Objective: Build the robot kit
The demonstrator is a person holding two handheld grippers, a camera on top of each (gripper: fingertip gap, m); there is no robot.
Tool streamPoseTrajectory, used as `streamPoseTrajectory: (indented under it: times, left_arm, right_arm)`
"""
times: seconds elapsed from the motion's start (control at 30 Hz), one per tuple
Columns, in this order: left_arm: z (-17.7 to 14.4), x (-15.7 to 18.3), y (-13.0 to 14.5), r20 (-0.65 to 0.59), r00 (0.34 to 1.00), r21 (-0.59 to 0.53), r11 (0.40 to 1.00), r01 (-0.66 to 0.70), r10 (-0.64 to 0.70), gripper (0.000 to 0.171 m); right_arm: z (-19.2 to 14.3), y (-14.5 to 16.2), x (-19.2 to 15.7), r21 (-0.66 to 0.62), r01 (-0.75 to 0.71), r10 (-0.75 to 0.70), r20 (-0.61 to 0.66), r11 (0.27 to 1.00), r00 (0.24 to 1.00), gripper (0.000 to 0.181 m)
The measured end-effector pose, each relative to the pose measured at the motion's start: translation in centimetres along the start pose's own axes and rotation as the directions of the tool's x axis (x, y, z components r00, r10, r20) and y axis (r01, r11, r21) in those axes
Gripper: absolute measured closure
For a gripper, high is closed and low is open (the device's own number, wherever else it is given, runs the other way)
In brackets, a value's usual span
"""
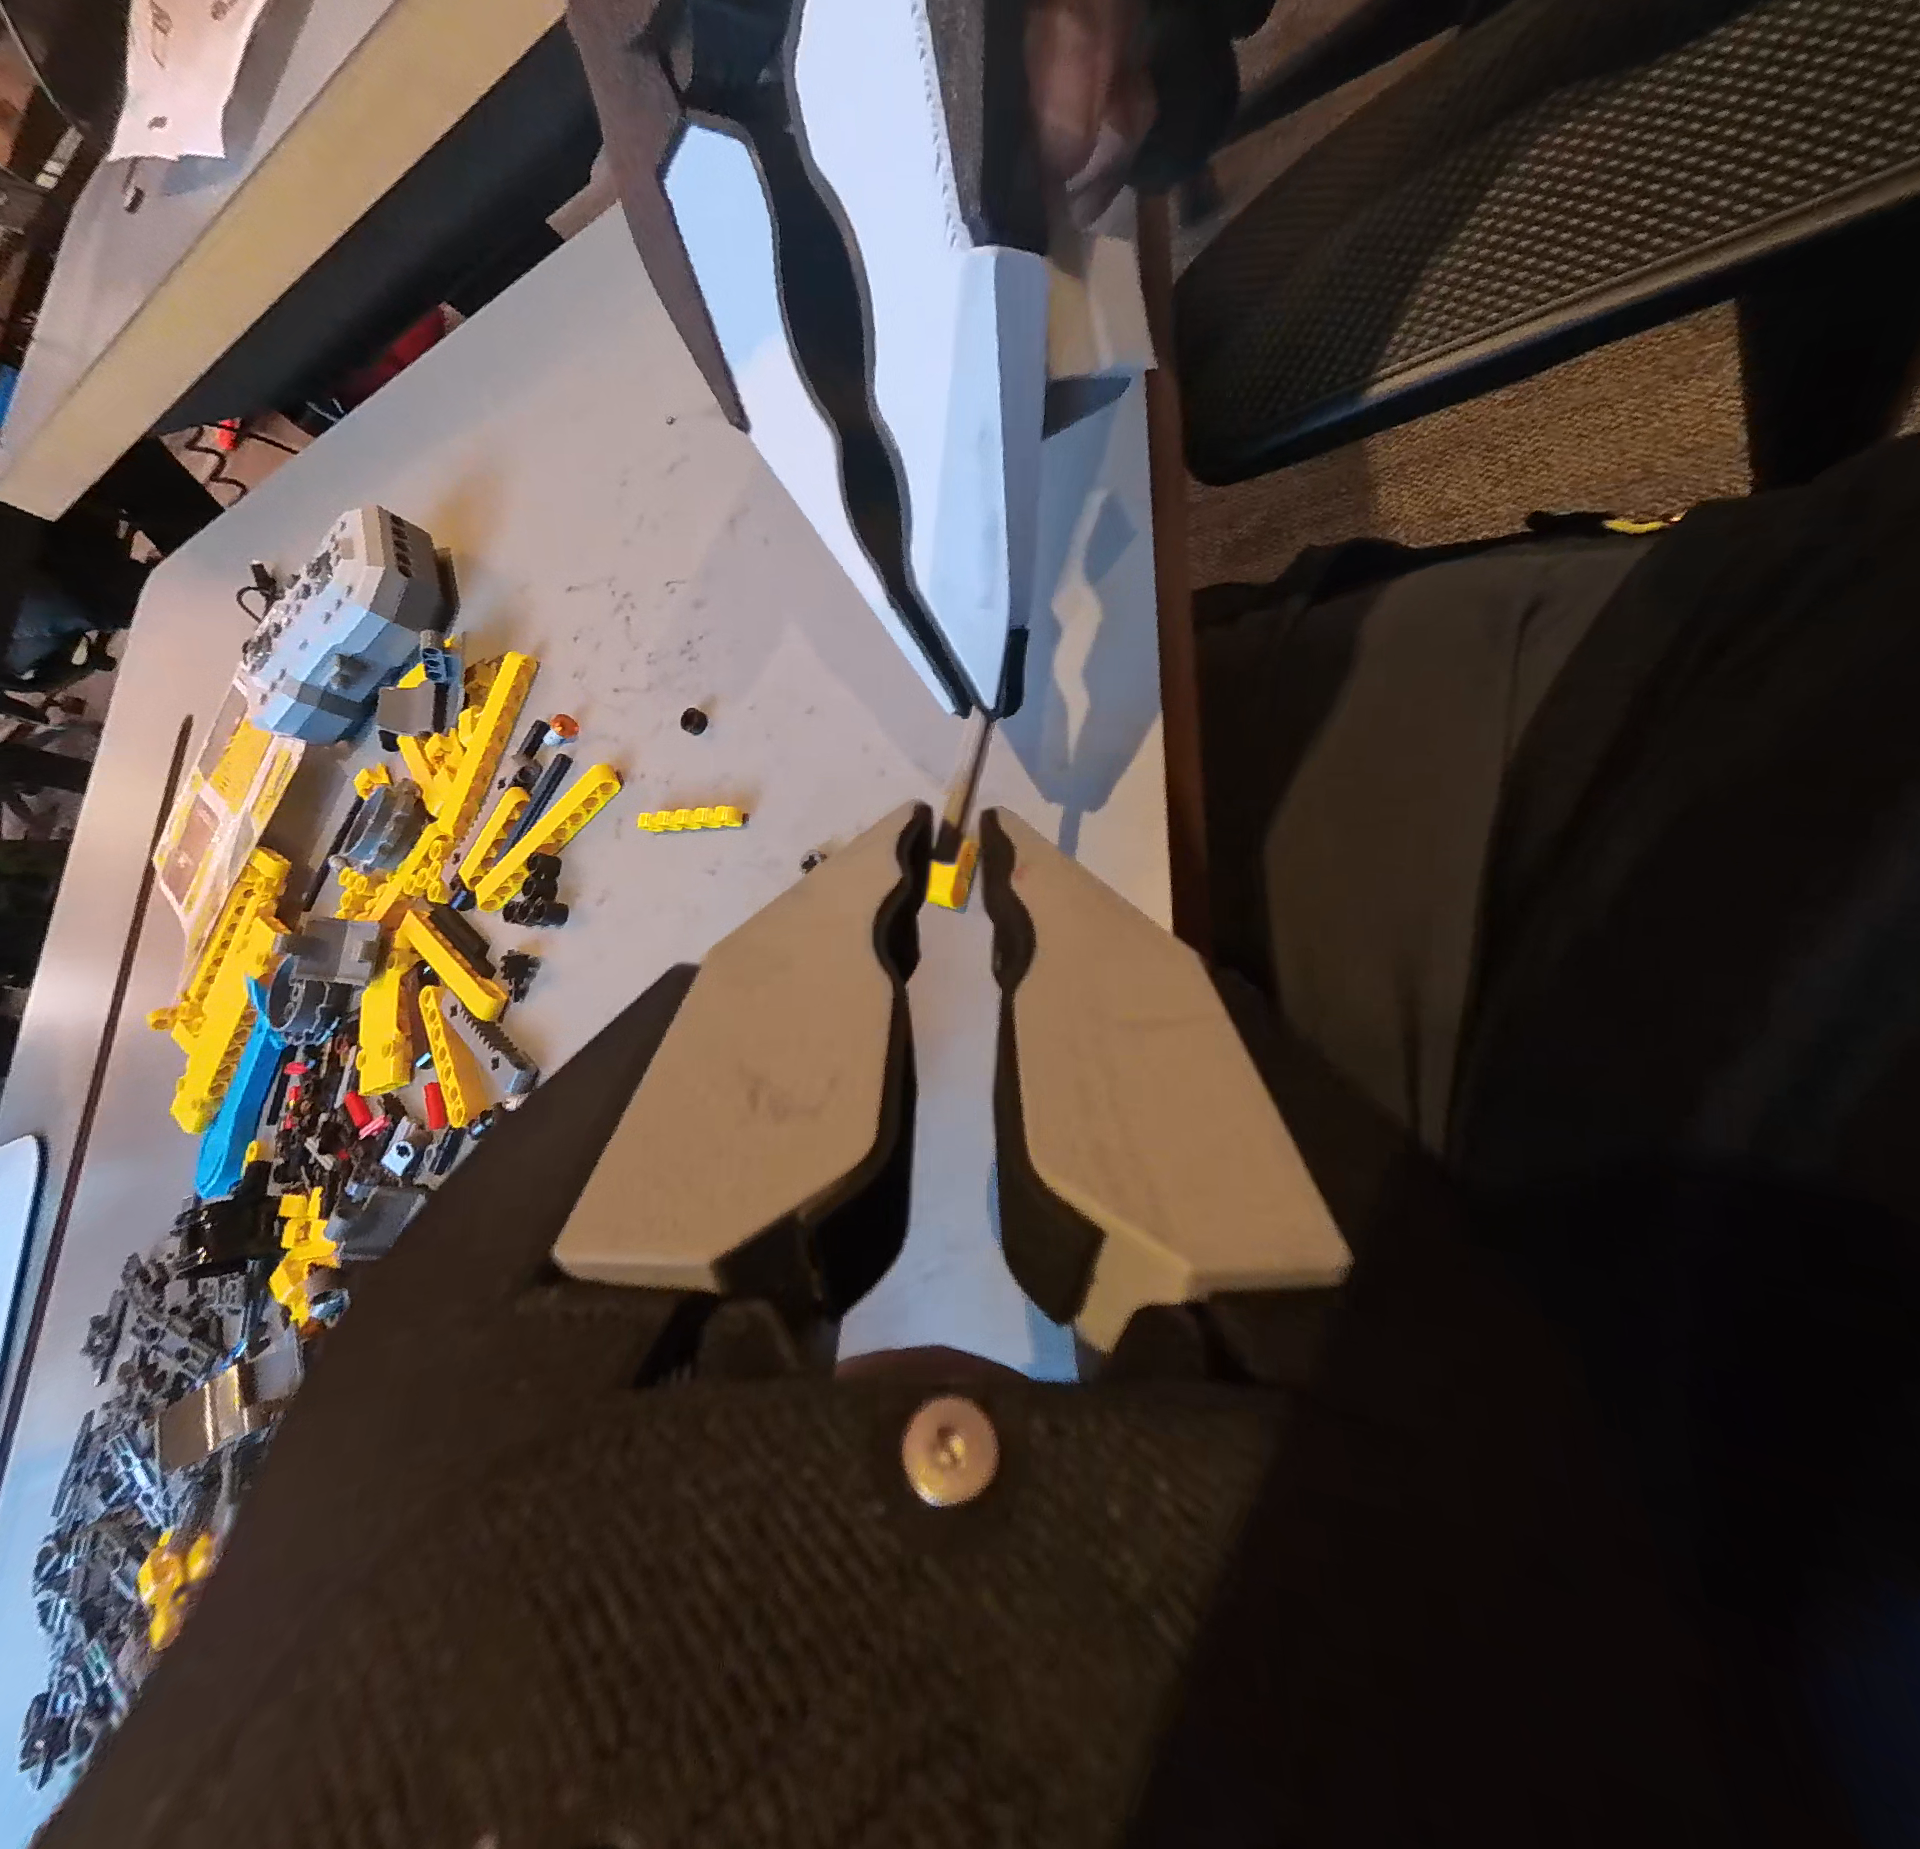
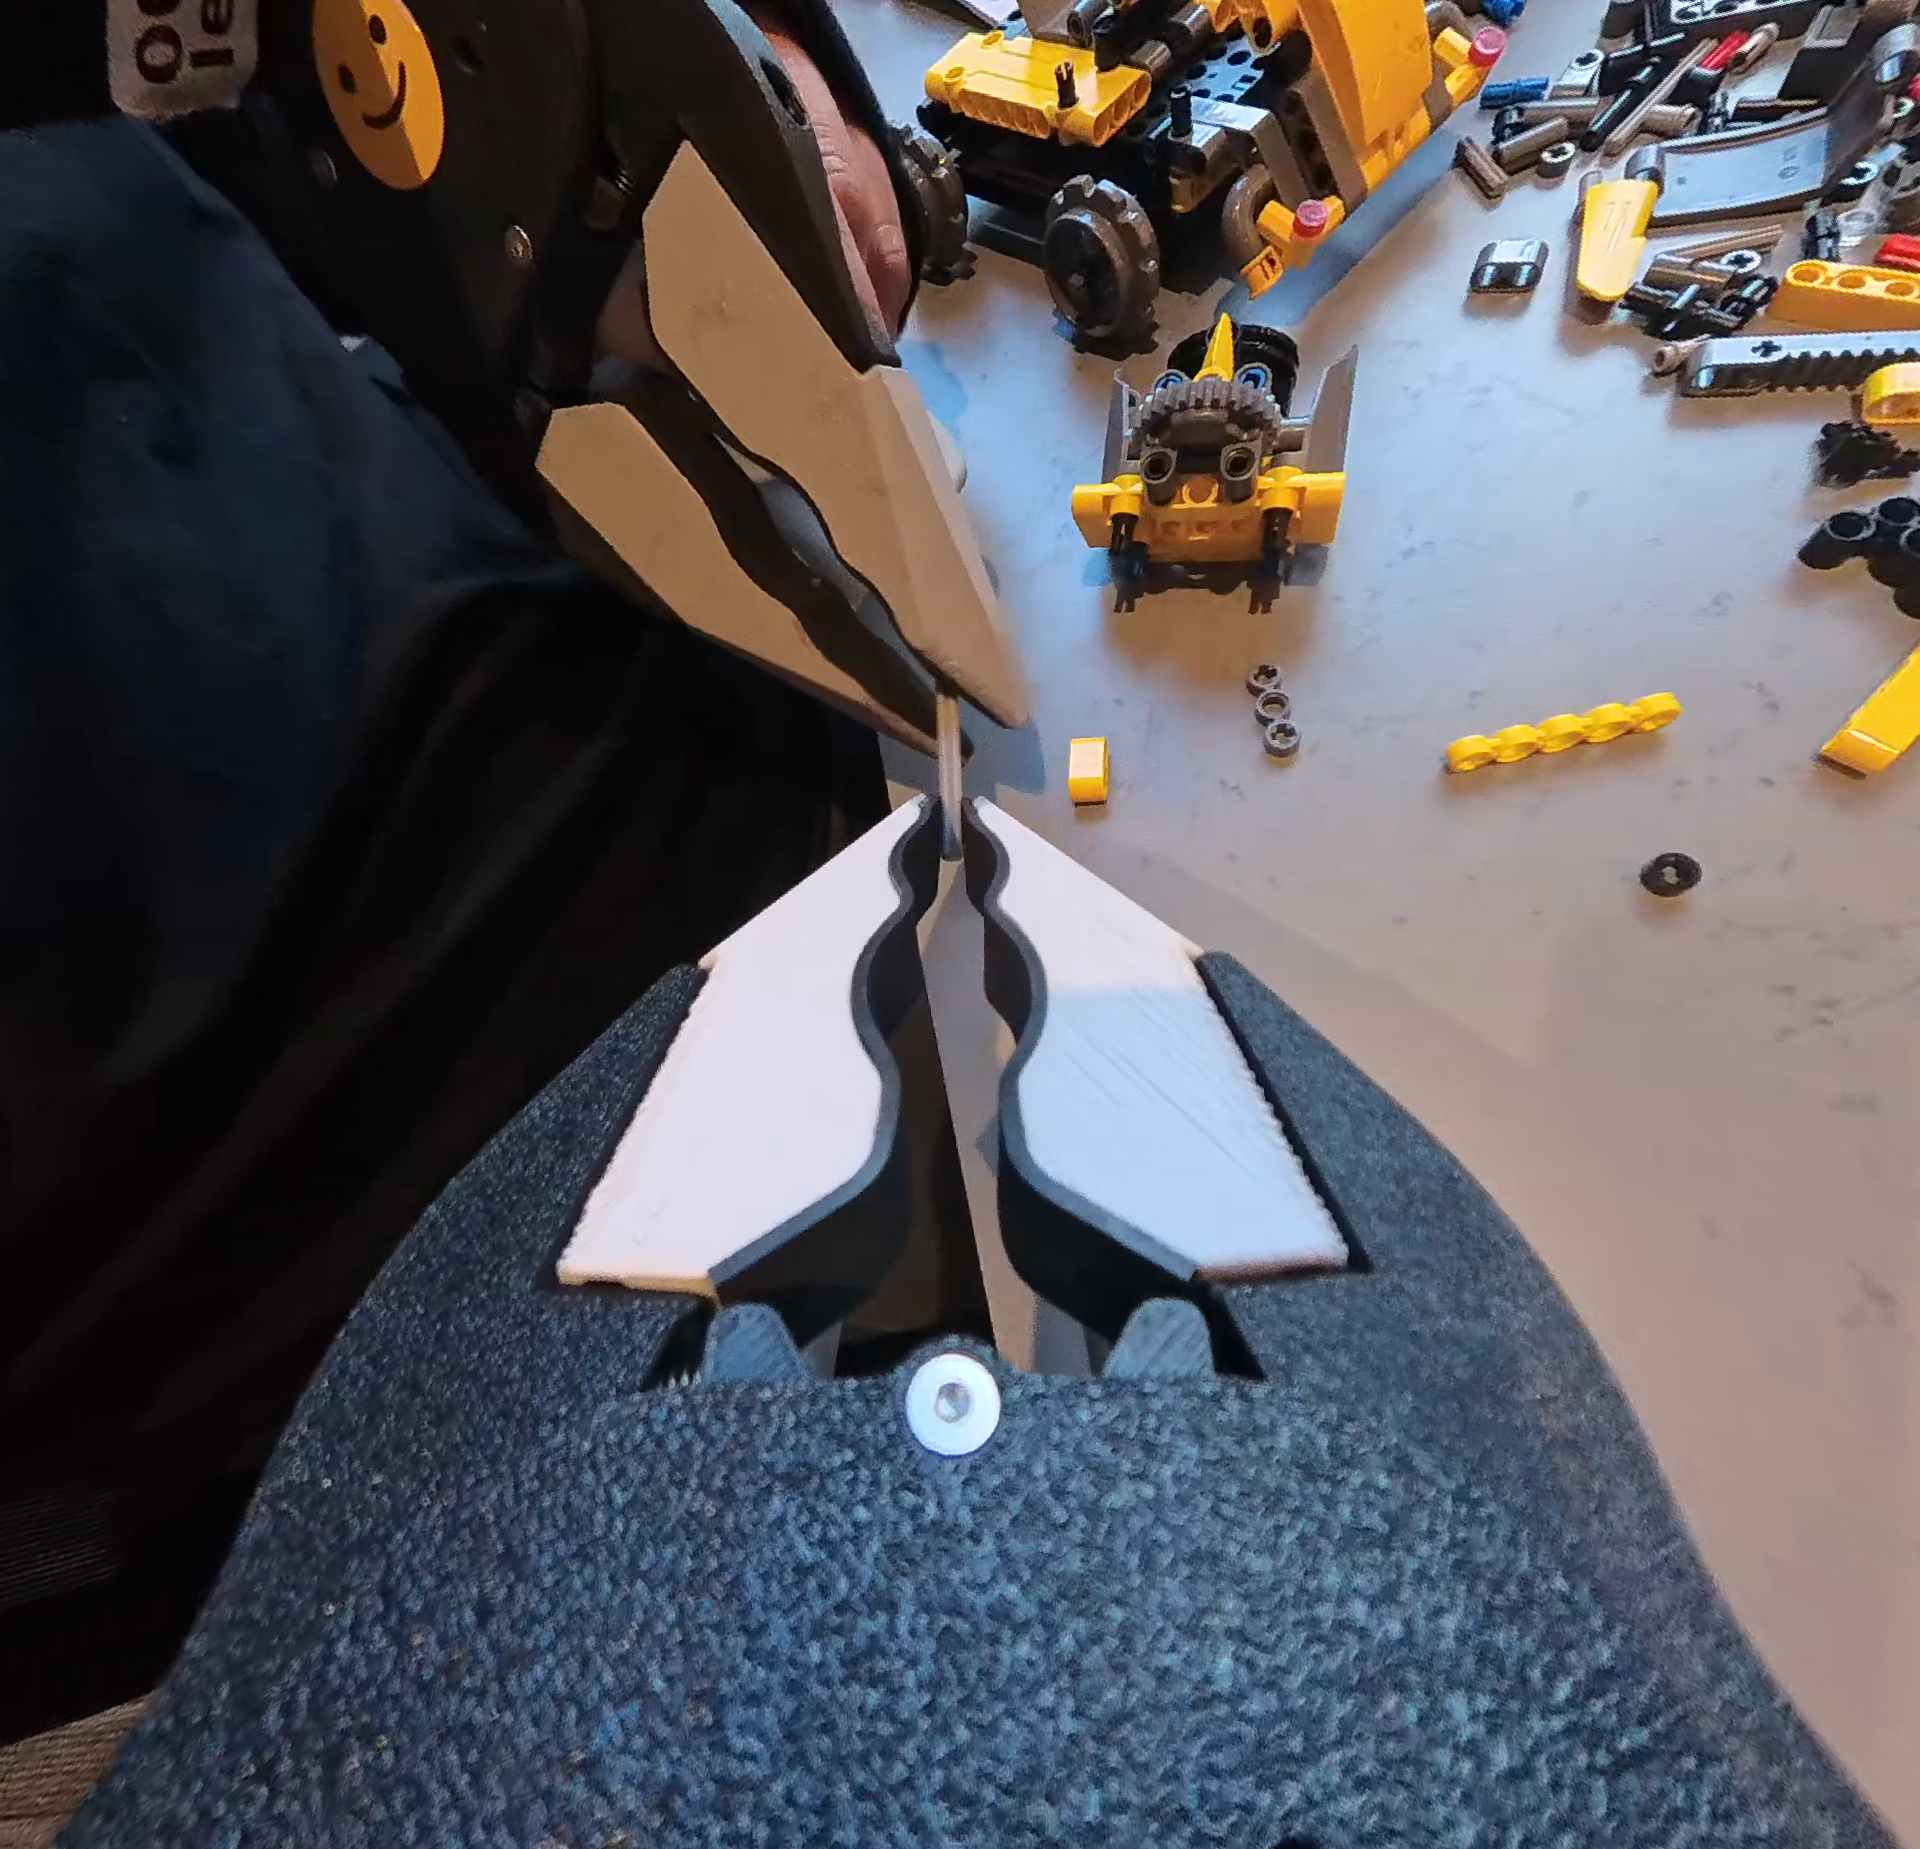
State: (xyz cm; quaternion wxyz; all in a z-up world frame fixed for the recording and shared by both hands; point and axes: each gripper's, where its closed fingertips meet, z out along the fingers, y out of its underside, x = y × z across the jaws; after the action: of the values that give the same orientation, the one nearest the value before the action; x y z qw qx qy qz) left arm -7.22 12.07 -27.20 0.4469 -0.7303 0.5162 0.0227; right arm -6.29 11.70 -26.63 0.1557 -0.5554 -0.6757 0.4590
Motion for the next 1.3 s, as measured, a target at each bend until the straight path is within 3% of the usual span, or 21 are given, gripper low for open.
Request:
streamPoseTrajectory:
  times: [0.1, 0.37, 0.63, 0.77, 1.13, 1.3]
  left_arm:
    - [-0.1, 0.2, 0.0, -0.016, 1.000, 0.000, 1.000, -0.003, 0.003, 0.170]
    - [-0.1, 0.9, -0.5, -0.138, 0.980, 0.025, 0.988, 0.151, -0.146, 0.170]
    - [-0.2, 1.1, -0.7, -0.214, 0.944, 0.027, 0.964, 0.263, -0.252, 0.170]
    - [0.0, -0.3, 0.4, -0.138, 0.946, -0.032, 0.956, 0.292, -0.293, 0.149]
    - [2.0, -1.0, 3.4, -0.024, 0.985, -0.311, 0.938, 0.153, -0.169, 0.162]
    - [2.6, -1.9, 3.3, 0.032, 0.997, -0.335, 0.939, 0.079, -0.072, 0.160]
  right_arm:
    - [-0.1, -0.1, 0.0, 0.008, 0.002, -0.002, 0.000, 1.000, 1.000, 0.178]
    - [0.3, -0.4, -0.5, -0.002, 0.155, -0.155, -0.074, 0.988, 0.985, 0.176]
    - [0.4, -0.3, -0.8, -0.029, 0.204, -0.206, -0.091, 0.979, 0.974, 0.176]
    - [-0.3, 0.7, 0.5, -0.053, 0.160, -0.166, -0.139, 0.986, 0.976, 0.177]
    - [-1.3, 1.8, 1.6, -0.027, 0.067, -0.071, -0.179, 0.997, 0.981, 0.177]
    - [-1.6, 2.0, 1.6, -0.005, 0.066, -0.066, -0.178, 0.998, 0.982, 0.177]
